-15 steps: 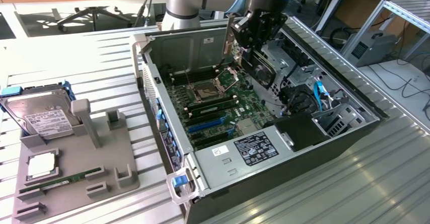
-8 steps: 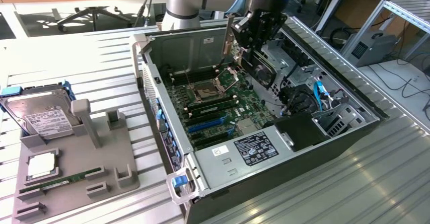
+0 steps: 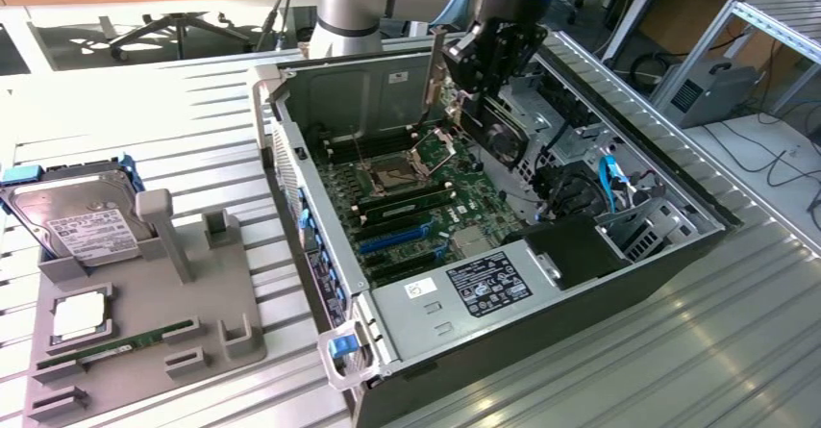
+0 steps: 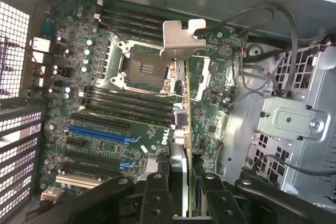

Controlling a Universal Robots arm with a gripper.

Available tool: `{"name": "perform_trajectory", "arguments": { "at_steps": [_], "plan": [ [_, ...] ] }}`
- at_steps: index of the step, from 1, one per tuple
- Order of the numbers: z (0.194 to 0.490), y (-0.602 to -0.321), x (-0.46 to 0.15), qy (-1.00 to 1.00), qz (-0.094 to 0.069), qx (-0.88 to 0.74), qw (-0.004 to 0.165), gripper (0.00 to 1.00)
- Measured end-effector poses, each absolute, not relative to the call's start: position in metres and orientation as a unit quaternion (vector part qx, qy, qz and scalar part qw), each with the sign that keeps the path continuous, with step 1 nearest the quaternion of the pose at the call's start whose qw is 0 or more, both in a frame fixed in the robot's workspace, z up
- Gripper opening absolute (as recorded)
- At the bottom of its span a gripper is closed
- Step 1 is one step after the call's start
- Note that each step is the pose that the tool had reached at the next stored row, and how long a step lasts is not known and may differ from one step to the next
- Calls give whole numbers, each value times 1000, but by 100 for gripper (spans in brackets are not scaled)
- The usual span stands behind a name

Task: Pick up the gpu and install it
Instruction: 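Insert the gpu into the slot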

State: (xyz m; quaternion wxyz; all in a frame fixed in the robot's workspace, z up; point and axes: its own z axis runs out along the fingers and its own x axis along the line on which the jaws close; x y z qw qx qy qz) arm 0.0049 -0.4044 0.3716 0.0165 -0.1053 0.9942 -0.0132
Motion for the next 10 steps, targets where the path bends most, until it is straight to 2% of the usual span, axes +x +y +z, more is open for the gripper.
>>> {"name": "perform_trajectory", "arguments": {
  "at_steps": [10],
  "plan": [
    [372,-404,5,993,-13,-118,17,27]
  ]
}}
